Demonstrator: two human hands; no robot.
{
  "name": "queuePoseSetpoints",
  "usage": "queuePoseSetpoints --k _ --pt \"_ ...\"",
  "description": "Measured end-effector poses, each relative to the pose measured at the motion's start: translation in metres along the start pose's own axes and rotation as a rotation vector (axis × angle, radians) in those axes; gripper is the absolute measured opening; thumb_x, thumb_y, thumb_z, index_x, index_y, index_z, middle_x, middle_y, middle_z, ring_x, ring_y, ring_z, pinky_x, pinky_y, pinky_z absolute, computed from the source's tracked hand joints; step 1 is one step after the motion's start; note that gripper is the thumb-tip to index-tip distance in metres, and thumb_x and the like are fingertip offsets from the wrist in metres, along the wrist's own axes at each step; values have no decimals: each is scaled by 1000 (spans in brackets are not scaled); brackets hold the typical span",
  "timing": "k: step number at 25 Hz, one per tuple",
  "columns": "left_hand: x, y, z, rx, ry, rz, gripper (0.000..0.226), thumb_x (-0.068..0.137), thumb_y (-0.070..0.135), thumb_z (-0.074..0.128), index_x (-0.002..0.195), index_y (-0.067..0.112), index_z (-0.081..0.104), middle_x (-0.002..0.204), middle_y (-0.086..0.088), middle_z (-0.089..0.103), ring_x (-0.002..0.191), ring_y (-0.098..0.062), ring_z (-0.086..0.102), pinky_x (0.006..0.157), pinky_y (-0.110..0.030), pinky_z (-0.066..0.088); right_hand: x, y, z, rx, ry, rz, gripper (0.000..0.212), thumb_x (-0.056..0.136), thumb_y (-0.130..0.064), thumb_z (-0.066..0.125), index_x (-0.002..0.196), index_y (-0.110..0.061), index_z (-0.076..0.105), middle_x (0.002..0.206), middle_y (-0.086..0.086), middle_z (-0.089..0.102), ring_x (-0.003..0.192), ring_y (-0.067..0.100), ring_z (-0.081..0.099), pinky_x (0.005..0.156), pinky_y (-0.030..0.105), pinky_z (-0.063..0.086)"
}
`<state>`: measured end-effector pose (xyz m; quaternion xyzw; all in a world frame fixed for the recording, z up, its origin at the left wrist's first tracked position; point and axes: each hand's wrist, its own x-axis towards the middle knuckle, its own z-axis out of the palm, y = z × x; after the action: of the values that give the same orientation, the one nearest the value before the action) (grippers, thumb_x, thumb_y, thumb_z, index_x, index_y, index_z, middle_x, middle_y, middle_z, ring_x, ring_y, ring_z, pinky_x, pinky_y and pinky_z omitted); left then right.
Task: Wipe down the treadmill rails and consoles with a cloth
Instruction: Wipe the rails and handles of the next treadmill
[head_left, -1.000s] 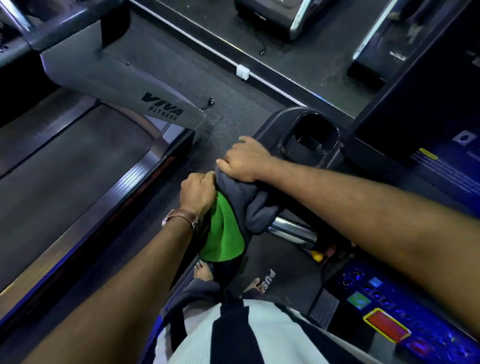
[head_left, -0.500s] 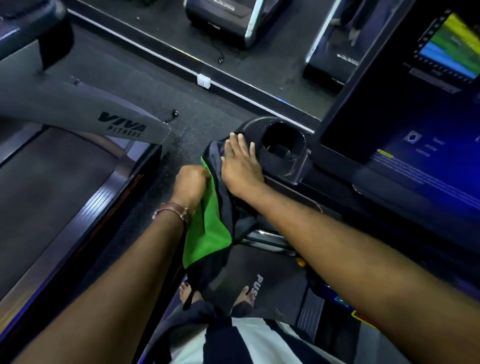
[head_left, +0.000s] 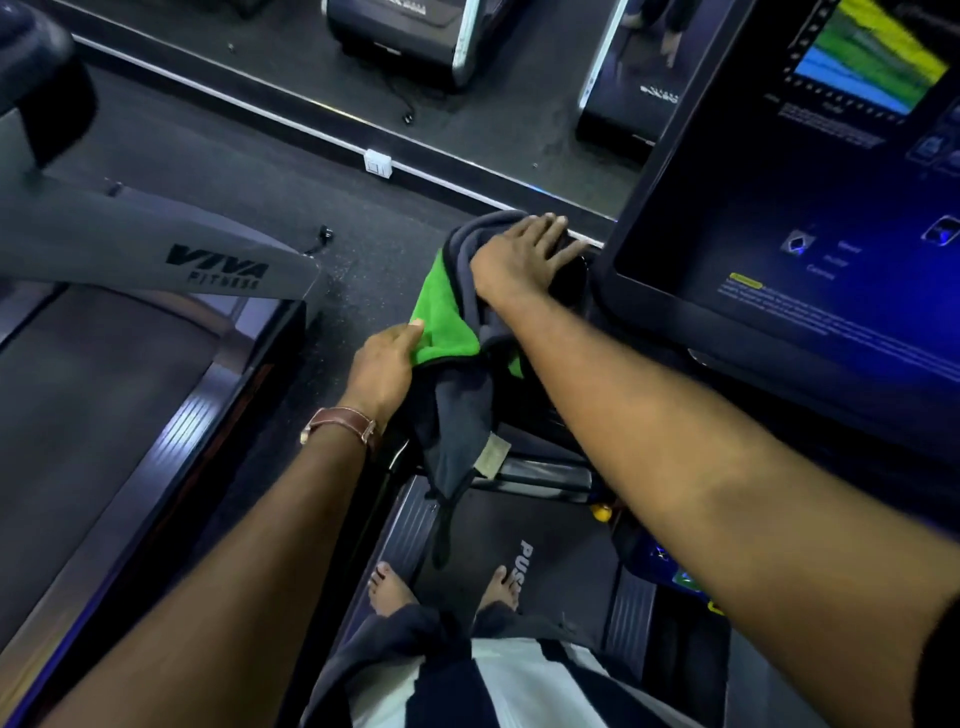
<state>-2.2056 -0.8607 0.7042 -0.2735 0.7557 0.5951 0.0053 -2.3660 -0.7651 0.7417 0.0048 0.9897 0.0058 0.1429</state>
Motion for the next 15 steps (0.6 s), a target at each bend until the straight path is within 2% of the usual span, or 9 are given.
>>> queuePoseSetpoints --k 2,4,6,8,10,12,13,15 --pt "2 2 0 242 -41 69 56 79 54 38 100 14 69 105 -13 68 100 -31 59 78 -33 39 -25 -6 27 22 84 -227 63 97 -16 28 152 8 8 161 27 0 149 42 -5 120 55 -2" --pt "5 -1 -2 327 -67 121 57 71 58 35 92 16 67 97 -10 66 96 -32 59 71 -32 35 -54 2 33 58 48 -344 61 99 -12 28 152 9 5 161 26 -3 150 40 -3 123 48 2" --pt "4 -5 -2 254 -69 118 60 66 61 36 92 18 68 97 -5 67 98 -29 60 75 -29 39 -75 28 37 66 51 -348 61 99 -12 30 153 7 7 162 25 1 150 38 5 122 45 7" --pt "0 -5 0 192 -63 134 70 68 65 37 105 15 69 110 -5 68 107 -27 59 89 -25 41 -88 60 41 -87 125 -332 59 98 -16 30 151 7 19 159 27 17 147 37 19 122 47 10" --pt "-3 -2 1 104 -29 103 72 70 71 42 109 17 69 110 -4 69 108 -25 60 98 -34 43 -93 85 37 -285 170 -318 57 102 -28 26 145 7 36 153 28 32 142 37 31 121 52 8" --pt "-6 2 1 94 -17 79 71 73 73 44 113 20 68 113 -3 69 109 -21 61 98 -35 43 -98 91 29 -469 130 -296 54 102 -34 28 133 2 54 143 30 45 135 39 40 120 56 7" --pt "-8 3 2 118 -9 77 70 74 72 44 114 19 68 116 -4 69 111 -20 60 97 -32 42 -103 83 24 -495 119 -316 47 100 -30 33 124 -2 62 134 29 54 128 40 47 118 58 9" --pt "-8 6 3 179 2 90 69 77 71 41 108 16 69 113 -8 69 110 -24 59 93 -34 41 -109 55 20 -363 144 -369 34 93 -18 42 112 -6 68 113 22 68 111 36 60 115 55 22"
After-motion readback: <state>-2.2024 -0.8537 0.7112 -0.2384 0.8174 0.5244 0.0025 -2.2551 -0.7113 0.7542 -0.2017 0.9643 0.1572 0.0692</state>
